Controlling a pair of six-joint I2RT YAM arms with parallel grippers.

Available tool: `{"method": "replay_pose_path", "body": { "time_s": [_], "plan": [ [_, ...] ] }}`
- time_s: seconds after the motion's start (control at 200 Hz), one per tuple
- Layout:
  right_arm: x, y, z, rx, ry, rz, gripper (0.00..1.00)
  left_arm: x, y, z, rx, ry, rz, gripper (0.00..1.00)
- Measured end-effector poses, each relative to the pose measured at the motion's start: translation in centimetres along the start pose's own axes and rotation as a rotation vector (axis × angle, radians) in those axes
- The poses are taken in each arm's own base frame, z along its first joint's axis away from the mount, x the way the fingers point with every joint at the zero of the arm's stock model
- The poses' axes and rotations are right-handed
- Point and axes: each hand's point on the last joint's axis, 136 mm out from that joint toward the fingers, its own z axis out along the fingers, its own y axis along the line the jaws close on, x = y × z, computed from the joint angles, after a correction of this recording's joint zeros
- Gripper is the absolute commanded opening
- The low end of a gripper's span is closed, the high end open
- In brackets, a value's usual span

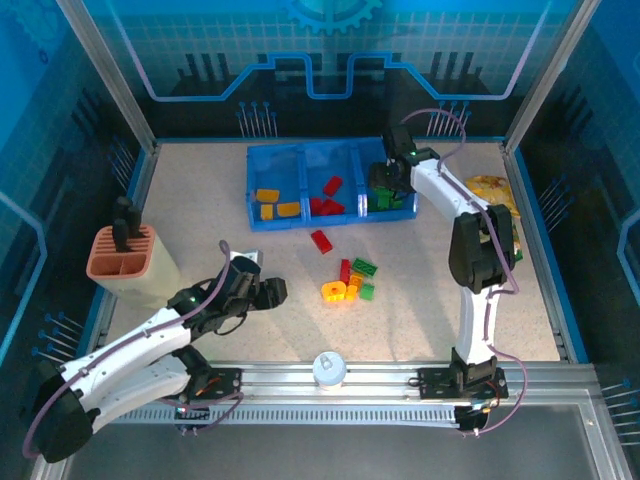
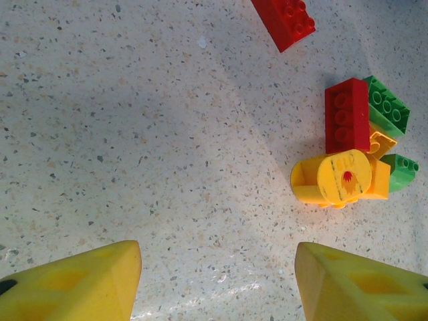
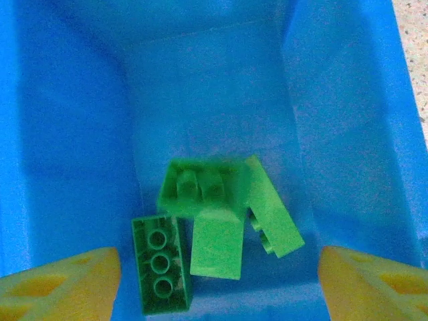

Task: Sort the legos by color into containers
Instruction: Place the lego in the container, then pick up the lego from the center of the table.

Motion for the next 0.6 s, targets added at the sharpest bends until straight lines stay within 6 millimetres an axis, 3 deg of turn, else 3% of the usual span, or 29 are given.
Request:
{"method": "replay_pose_path", "body": {
  "time_s": [0.19, 0.375, 0.6],
  "plan": [
    [2.6, 0.2, -4.3, -0.032, -0.04, -0.033, 0.78, 0.0, 0.0, 0.2, -0.002, 0.003, 0.003, 0.63],
    [6.8, 3.9, -9.0, -0.17, -0.075, -0.144, 0.73, 0.3, 0.1, 1.3, -0.022, 0.025, 0.015, 0.63],
    [15.2, 8.0, -9.1, -0.253, 0.045, -0.273, 0.59, 0.3, -0.3, 2.3, -0.018, 0.036, 0.021, 0.63]
  ]
}}
